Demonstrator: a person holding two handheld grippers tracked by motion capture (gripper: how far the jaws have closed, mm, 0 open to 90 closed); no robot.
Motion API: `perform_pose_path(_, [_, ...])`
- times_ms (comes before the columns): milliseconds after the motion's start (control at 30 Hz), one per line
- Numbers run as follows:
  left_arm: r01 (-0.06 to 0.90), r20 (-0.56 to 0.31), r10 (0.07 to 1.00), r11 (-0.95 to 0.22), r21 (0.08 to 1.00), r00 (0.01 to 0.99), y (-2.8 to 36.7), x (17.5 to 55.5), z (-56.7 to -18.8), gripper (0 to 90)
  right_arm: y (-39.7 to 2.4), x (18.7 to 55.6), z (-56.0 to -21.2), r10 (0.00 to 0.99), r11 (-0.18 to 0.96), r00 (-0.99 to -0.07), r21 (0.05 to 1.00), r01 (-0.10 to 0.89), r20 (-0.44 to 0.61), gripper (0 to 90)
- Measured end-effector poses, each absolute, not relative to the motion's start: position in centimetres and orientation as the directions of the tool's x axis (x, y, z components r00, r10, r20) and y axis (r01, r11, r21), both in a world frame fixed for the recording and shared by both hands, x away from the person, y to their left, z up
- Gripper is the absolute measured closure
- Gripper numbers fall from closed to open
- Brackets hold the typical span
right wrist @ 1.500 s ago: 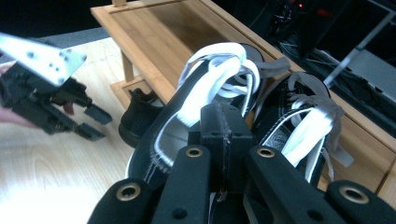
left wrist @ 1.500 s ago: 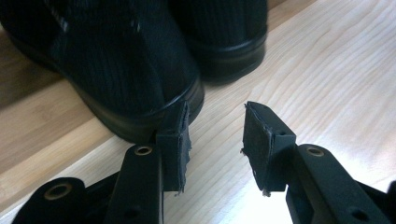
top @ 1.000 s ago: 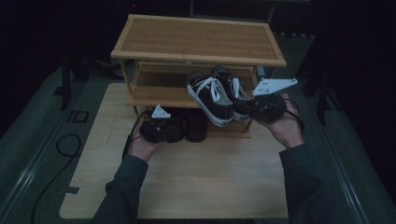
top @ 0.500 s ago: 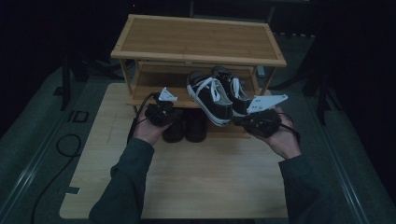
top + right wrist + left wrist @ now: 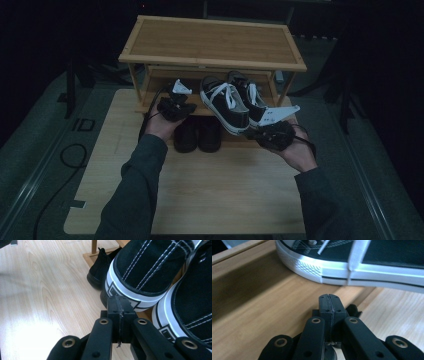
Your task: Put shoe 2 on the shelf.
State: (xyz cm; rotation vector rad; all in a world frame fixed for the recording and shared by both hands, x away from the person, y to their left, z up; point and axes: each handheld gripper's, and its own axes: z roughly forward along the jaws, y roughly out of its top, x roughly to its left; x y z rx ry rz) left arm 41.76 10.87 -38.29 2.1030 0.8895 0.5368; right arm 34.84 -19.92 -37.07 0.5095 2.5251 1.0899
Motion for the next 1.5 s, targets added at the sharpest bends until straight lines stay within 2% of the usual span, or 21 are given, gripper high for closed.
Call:
perform_pose_path(233, [0.413, 0.101, 0.74, -0.477, 0.776, 0.665, 10.3, 42.9, -38.5, 90.0, -19.8, 34.8, -37.1, 0.448, 0.642, -0.878, 0.744, 0.185, -0.169, 89.6])
perform_pose_path(533, [0.428, 0.068, 0.752, -0.444, 0.787, 0.655, 10.3, 44.1, -39.0, 90.0, -19.6, 34.8, -37.1, 0.443, 0.64, -0.881, 0.747, 0.18, -0.168, 89.6])
perform_pose_path(1167, [0.437, 0.06, 0.765, -0.429, 0.791, 0.641, 10.2, 43.9, -39.2, 90.0, -16.4, 35.4, -37.5, 0.376, 0.649, -0.907, 0.753, 0.11, -0.191, 90.0])
perform_pose_path(1500, [0.442, 0.065, 0.771, -0.43, 0.787, 0.634, 10.0, 43.9, -39.2, 90.0, -15.7, 35.6, -37.5, 0.371, 0.645, -0.906, 0.759, 0.093, -0.204, 90.0])
